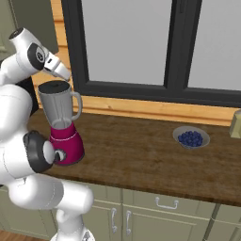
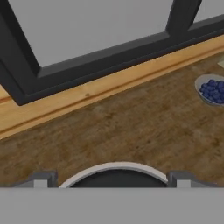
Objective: Close the lid blender by securely placing the lid on top.
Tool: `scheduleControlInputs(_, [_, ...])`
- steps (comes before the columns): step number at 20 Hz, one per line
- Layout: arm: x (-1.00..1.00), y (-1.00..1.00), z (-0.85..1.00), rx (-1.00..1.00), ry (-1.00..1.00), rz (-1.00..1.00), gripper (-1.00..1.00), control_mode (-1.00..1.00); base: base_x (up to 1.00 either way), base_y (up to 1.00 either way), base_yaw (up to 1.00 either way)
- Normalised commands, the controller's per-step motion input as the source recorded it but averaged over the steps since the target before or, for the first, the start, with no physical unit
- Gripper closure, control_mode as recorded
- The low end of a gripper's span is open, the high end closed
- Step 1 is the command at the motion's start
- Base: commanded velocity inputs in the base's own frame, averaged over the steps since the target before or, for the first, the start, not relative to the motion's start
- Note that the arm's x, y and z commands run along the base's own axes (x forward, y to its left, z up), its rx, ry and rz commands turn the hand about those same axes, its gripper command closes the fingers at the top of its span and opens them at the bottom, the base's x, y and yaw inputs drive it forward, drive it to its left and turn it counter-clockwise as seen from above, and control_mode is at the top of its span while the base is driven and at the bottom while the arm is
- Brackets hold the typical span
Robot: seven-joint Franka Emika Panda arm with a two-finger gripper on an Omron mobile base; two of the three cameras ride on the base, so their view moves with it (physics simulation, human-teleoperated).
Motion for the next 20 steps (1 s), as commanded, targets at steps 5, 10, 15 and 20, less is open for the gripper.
scheduleControlInputs(5, [-0.22,-0.09,0.31,0.0,-0.04,0.0,-1.0,-1.0,0.0,0.0,0.0])
scheduleControlInputs(10, [-0.59,-0.04,0.3,0.0,-0.03,0.0,-1.0,-1.0,0.0,0.0,0.0])
scheduleControlInputs(15, [-0.99,-0.36,0.0,0.0,-0.05,0.0,-1.0,-1.0,0.0,0.0,0.0])
scheduleControlInputs(20, [-0.89,-0.51,0.0,0.01,-0.1,0.0,-1.0,-1.0,0.0,0.0,0.0])
